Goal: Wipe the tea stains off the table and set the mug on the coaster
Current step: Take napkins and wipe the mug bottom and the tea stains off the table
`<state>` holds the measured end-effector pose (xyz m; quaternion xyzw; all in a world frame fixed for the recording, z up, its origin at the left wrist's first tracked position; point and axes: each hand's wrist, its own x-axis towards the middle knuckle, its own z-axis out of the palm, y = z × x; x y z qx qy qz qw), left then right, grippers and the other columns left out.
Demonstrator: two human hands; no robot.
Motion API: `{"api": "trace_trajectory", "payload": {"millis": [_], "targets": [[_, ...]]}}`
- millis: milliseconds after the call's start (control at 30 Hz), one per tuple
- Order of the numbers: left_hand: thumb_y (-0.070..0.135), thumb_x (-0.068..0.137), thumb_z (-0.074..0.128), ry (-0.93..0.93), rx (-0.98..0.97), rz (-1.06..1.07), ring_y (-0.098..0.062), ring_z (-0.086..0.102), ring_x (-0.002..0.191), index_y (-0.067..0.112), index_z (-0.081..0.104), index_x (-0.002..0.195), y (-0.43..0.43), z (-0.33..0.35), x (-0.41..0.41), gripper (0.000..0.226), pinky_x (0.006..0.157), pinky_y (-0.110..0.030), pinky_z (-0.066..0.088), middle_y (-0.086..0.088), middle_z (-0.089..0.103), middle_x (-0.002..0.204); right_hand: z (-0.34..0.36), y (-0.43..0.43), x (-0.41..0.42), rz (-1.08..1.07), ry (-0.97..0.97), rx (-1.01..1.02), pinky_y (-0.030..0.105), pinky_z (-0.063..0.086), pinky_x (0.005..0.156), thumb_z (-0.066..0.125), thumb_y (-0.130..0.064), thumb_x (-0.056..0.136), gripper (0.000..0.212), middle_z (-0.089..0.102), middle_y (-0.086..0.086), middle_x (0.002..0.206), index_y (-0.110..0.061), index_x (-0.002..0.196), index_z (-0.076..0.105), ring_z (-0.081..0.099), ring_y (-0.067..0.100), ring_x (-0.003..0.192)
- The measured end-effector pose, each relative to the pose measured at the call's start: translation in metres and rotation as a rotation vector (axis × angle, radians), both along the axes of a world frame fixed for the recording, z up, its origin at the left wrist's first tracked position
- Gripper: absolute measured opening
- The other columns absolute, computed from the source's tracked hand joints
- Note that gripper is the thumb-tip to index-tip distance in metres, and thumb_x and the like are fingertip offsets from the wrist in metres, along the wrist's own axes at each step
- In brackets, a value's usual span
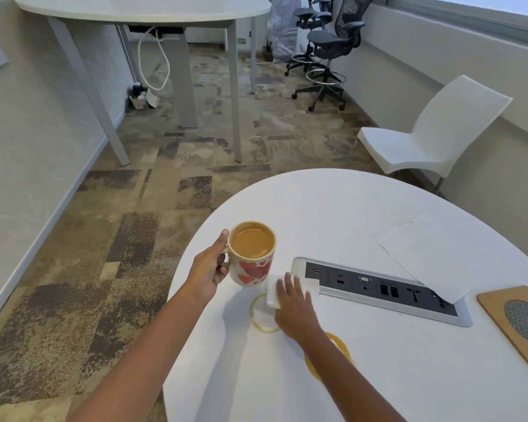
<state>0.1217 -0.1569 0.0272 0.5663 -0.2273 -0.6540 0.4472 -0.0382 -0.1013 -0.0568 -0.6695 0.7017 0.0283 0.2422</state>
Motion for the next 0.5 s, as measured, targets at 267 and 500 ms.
{"api": "trace_trajectory", "payload": {"millis": [267, 500], "targets": [[0.043, 0.084, 0.060, 0.009, 0.014, -0.006, -0.003, 0.029, 0.026, 0.023, 0.051, 0.062, -0.002, -0.011, 0.004, 0.030, 0.027, -0.008, 0.025, 0.012, 0.033, 0.031, -0.063, -0.003, 0.020, -0.081, 0.106, -0.095, 0.049, 0.056, 0.067, 0.033, -0.043, 0.069, 0.056, 0.071, 0.011, 0.111, -0.022, 0.115, 0.057, 0.069, 0.030, 0.097], [0.042, 0.083, 0.061, 0.029, 0.022, 0.000, -0.003, 0.029, 0.027, 0.022, 0.054, 0.064, -0.001, -0.023, 0.007, 0.029, 0.028, -0.009, 0.027, 0.012, 0.033, 0.033, -0.046, 0.016, 0.041, 0.027, 0.078, -0.099, 0.042, 0.055, 0.079, 0.027, -0.044, 0.084, 0.042, 0.070, 0.003, 0.116, -0.028, 0.119, 0.045, 0.067, 0.023, 0.105]]}}
